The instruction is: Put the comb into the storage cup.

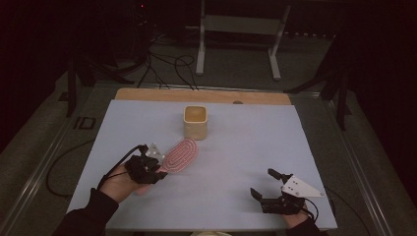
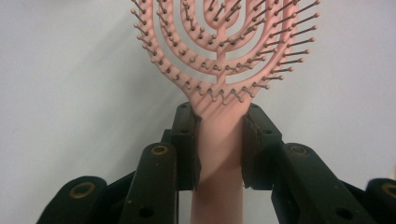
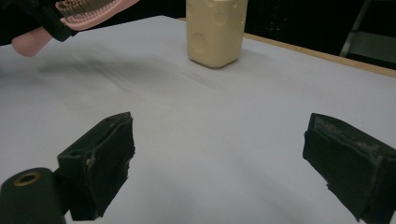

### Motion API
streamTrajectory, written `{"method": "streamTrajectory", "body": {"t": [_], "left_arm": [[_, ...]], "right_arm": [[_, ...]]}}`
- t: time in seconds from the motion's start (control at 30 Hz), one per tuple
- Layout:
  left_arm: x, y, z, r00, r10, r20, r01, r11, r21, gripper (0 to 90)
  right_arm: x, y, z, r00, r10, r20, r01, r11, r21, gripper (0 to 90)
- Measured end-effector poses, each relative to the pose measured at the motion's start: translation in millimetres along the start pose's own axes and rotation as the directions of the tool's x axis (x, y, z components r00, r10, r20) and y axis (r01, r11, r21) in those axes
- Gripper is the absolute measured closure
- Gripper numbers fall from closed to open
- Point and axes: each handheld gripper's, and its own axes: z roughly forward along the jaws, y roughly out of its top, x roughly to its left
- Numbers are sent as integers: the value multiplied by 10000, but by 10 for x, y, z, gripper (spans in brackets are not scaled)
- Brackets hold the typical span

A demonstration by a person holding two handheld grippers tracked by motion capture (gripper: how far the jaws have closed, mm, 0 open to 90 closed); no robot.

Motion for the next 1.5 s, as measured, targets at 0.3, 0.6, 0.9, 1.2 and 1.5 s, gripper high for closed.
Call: {"method": "streamTrajectory", "body": {"t": [0.3,0.6,0.9,1.2,1.5], "left_arm": [[-95,153,85,9997,209,146,-195,9959,-889,711],[-152,258,141,9997,-114,228,154,9830,-1828,710],[-190,267,216,9978,-658,4,630,9532,-2956,711],[-209,192,257,9956,-909,-231,763,9285,-3633,711],[-216,94,289,9963,-840,-171,680,8960,-4387,711]], "right_arm": [[-1,-1,2,10000,-9,3,9,10000,-3,86],[-1,0,0,10000,-20,-13,20,10000,-17,86],[-3,-2,3,10000,16,-21,-16,10000,-13,86],[-1,-6,13,10000,40,-12,-40,10000,14,86],[-8,-14,24,10000,33,33,-34,10000,54,86]]}}
